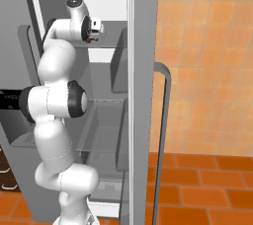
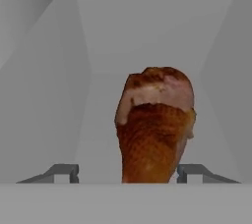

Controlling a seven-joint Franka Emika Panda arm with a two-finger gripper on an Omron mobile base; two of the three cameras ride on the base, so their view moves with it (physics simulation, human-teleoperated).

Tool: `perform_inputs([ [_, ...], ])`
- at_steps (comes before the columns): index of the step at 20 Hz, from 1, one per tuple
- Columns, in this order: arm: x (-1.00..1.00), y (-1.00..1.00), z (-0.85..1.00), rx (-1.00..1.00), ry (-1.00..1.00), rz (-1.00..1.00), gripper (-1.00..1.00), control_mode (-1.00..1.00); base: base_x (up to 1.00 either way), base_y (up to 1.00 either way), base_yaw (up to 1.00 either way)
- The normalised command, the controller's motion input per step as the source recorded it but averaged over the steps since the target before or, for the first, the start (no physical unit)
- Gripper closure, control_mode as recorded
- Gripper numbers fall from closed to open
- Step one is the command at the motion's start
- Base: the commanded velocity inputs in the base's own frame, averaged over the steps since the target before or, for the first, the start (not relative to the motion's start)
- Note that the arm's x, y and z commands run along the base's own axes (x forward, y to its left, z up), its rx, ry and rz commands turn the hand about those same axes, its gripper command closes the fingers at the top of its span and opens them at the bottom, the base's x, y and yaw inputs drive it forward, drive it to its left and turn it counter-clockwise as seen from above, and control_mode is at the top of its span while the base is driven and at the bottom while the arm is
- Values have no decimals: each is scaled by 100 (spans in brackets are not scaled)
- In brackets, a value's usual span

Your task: Place one carrot and one chicken drumstick in each tupperware on the nearby counter, to pack two identical lunches.

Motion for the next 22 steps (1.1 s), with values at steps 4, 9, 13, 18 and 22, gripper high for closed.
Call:
perform_inputs([
  [4, 0, 0, -1, 1, 7, 0, 100, -100, 0, 0, 0],
  [9, -20, 0, 0, 0, 1, 0, 100, -100, 0, 0, 0],
  [13, -100, -9, 0, 0, -35, 0, 100, -100, 0, 0, 0],
  [18, -100, -15, -15, 0, -19, 0, 100, -100, 0, 0, 0],
  [22, -100, -14, -19, 0, -3, 0, 100, -100, 0, 0, 0],
])
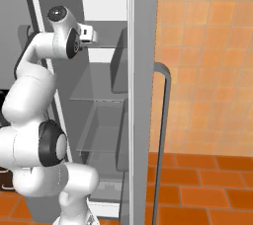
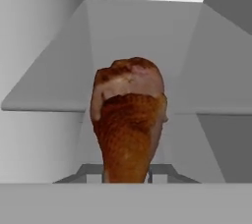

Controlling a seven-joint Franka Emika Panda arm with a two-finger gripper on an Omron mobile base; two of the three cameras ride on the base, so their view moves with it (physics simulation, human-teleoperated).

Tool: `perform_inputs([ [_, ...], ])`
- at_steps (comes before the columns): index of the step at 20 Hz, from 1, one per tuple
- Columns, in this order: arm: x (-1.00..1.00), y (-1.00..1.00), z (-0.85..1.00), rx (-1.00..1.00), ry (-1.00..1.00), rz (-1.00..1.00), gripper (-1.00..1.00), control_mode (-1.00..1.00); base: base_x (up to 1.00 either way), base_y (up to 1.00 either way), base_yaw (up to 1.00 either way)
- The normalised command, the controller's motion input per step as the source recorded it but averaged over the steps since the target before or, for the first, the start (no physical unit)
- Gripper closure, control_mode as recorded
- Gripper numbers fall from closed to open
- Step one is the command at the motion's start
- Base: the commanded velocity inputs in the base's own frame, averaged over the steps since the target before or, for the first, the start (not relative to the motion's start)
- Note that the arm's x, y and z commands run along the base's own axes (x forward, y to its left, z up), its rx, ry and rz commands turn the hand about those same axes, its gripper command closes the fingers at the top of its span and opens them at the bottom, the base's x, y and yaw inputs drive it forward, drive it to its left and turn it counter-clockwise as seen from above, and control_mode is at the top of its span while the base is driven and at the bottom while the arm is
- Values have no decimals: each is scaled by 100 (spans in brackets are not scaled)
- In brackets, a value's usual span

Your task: Place one carrot and one chicken drumstick in each tupperware on the nearby counter, to pack two identical lunches.

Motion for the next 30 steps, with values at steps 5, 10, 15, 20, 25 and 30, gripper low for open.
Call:
perform_inputs([
  [5, -100, -16, 1, 1, 0, 0, 100, -100, 0, 0, 0],
  [10, -100, -6, 8, 3, 11, 0, 100, -100, 0, 0, 0],
  [15, -100, -1, 2, 2, 11, -1, 100, -100, 0, 0, 0],
  [20, -100, 0, 1, 4, 35, -11, 100, -100, 0, 0, 0],
  [25, -100, 0, -87, 0, 40, -10, 100, -100, 0, 0, 0],
  [30, -100, -7, -100, 2, 15, -5, 100, -100, 0, 0, 0],
])
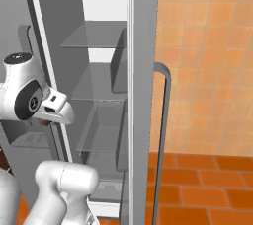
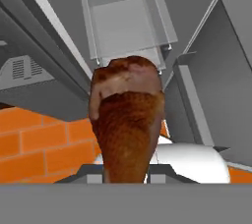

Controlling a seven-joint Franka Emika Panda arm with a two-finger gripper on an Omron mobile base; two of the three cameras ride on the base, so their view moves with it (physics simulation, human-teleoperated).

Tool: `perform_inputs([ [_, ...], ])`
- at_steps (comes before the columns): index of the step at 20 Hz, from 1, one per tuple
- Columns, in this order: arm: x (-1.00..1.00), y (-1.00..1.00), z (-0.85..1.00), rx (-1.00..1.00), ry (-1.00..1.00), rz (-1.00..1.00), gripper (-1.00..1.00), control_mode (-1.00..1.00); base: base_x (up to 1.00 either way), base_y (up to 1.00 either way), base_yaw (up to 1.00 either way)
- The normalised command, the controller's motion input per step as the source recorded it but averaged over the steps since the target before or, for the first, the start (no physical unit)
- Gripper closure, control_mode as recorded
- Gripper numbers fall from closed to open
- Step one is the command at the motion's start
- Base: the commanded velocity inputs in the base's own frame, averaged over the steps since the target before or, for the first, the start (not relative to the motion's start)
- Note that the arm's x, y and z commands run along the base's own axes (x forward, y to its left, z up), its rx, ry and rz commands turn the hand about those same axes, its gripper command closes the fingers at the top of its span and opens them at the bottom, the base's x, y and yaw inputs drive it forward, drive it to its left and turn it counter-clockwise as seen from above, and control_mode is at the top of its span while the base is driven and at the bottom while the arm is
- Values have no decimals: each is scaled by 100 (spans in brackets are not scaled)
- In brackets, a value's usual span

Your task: Place one carrot and one chicken drumstick in each tupperware on the nearby counter, to pack two identical lunches.

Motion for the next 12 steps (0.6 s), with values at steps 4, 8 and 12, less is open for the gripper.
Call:
perform_inputs([
  [4, -90, -2, -68, 18, 7, -6, 100, -100, 0, 0, 0],
  [8, -29, 20, 0, 1, 2, 0, 100, -100, 0, 0, 0],
  [12, 0, 0, 0, 0, 0, 0, 100, 100, -34, 96, 15],
])
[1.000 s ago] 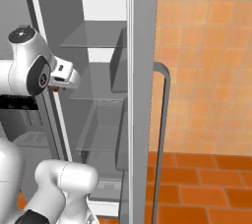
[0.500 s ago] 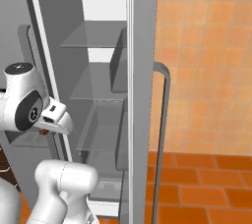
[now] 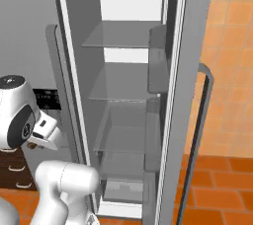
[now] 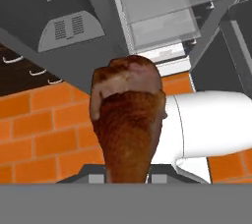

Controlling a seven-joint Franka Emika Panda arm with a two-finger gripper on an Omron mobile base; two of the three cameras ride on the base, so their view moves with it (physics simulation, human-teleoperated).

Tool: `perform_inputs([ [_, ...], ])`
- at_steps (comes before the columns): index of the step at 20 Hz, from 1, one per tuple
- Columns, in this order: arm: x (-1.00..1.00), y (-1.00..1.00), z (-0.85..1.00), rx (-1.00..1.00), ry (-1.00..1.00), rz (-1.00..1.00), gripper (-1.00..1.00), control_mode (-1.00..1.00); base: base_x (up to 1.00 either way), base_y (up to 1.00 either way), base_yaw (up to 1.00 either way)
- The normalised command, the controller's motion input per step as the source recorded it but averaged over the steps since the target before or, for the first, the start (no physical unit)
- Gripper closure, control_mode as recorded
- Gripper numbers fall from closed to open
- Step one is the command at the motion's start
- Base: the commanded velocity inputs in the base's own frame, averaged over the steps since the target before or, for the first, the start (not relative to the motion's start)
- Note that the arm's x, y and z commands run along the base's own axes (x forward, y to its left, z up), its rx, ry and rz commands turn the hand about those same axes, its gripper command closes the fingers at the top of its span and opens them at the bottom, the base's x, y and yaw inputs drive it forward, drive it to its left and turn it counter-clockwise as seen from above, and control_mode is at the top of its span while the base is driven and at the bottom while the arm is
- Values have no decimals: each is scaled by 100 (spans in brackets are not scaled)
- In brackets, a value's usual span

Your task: Place one carrot and one chicken drumstick in each tupperware on the nearby counter, to pack two identical lunches.

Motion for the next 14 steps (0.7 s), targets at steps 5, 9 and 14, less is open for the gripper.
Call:
perform_inputs([
  [5, 0, 0, 0, 0, 0, 0, 100, 100, 1, 100, 9],
  [9, 0, 0, 0, 0, 0, 0, 100, 100, 8, 100, 7],
  [14, 0, 0, 0, 0, 0, 0, 100, 100, 17, 100, 0],
])
